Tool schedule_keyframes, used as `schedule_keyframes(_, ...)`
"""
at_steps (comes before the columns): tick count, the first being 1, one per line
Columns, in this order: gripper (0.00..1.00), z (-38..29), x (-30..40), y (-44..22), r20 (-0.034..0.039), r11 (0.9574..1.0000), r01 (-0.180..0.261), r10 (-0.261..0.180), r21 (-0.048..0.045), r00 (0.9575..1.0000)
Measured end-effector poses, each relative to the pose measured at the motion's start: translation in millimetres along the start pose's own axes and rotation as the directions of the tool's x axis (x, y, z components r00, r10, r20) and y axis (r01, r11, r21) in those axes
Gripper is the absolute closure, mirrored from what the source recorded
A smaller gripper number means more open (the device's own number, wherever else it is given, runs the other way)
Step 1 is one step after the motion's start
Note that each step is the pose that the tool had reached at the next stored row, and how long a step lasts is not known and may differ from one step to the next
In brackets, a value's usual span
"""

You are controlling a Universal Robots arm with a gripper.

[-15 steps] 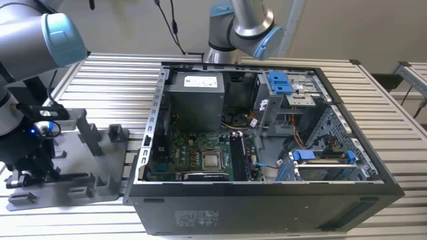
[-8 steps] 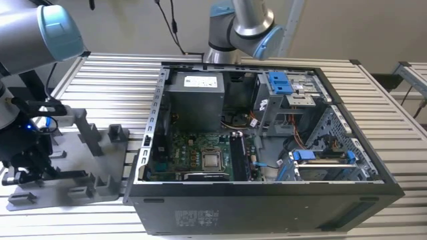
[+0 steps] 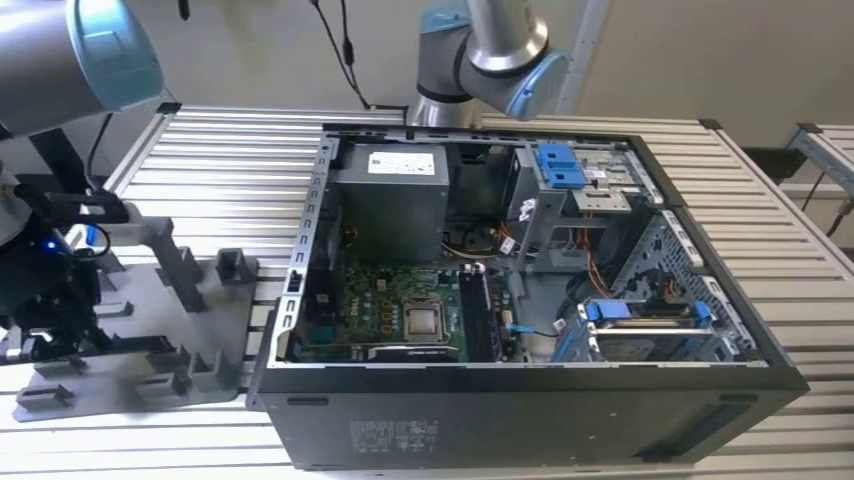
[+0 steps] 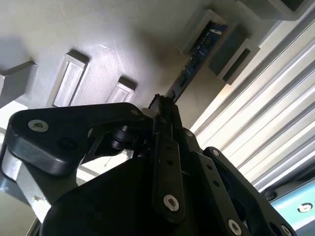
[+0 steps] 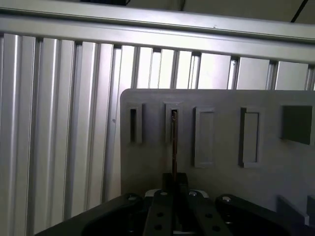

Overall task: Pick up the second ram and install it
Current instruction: 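Pick up the second ram and move it above second insertion slot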

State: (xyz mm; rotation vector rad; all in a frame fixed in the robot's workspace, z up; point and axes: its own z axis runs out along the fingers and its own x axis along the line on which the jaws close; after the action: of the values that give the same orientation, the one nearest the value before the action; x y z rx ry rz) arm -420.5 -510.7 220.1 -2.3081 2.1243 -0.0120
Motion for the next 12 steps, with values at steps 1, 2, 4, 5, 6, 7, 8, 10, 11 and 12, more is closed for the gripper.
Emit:
schedule_keyframes(1,0.86,-1.2,0.0,0.0,0.0,1.0,0.0,0.0,-0.0001,1.0)
schedule_keyframes(2,0.86,-2.6,0.0,0.0,0.0,1.0,0.0,0.0,-0.0001,1.0)
schedule_keyframes(4,0.86,-5.6,0.0,0.0,0.0,1.0,0.0,0.0,0.0,1.0)
schedule_keyframes(5,0.86,-7.4,0.0,-0.1,0.0,1.0,0.0,0.0,0.0,1.0)
schedule_keyframes(6,0.86,-9.1,0.0,-0.1,0.0,1.0,0.0,0.0,0.0,1.0)
schedule_keyframes(7,0.86,-10.7,0.0,-0.1,0.0,1.0,0.0,0.0,0.0,1.0)
schedule_keyframes(8,0.86,-12.2,0.0,-0.1,0.0,1.0,0.0,0.0,0.0,1.0)
schedule_keyframes(10,0.86,-14.7,0.0,-0.1,0.0,1.0,-0.001,0.001,0.0,1.0)
schedule_keyframes(11,0.86,-15.9,0.1,-0.2,0.0,1.0,-0.002,0.002,0.0,1.0)
schedule_keyframes(12,0.86,-17.0,0.1,-0.2,-0.0001,1.0,-0.004,0.004,-0.0001,1.0)
